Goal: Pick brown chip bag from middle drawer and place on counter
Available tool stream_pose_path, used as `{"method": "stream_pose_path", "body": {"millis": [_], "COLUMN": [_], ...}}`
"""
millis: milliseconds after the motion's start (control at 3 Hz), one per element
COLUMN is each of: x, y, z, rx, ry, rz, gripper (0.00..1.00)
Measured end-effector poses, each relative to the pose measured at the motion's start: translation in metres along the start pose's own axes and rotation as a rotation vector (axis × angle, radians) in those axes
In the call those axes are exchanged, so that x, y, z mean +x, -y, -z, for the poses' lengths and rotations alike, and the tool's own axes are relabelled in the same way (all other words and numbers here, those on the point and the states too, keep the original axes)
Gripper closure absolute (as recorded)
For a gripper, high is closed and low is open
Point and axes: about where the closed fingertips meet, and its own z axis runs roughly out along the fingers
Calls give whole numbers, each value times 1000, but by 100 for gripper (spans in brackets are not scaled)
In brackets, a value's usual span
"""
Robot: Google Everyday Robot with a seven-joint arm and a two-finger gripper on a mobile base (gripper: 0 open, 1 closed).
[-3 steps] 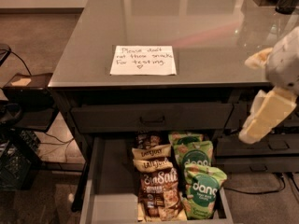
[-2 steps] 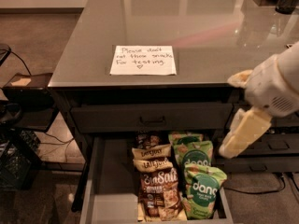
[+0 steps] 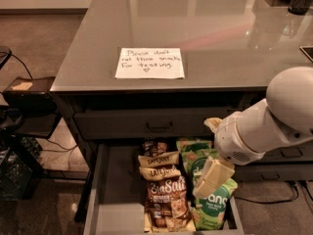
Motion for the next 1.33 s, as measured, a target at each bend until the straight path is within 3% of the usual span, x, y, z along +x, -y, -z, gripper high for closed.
{"method": "stream_pose_path", "body": {"millis": [333, 667, 1333], "x": [0, 13, 26], "y": [0, 7, 17], "z": [0, -30, -132], "rx": [0, 0, -47], "ry": [0, 22, 104], "rz": [0, 24, 111], "gripper": [0, 0, 0]}}
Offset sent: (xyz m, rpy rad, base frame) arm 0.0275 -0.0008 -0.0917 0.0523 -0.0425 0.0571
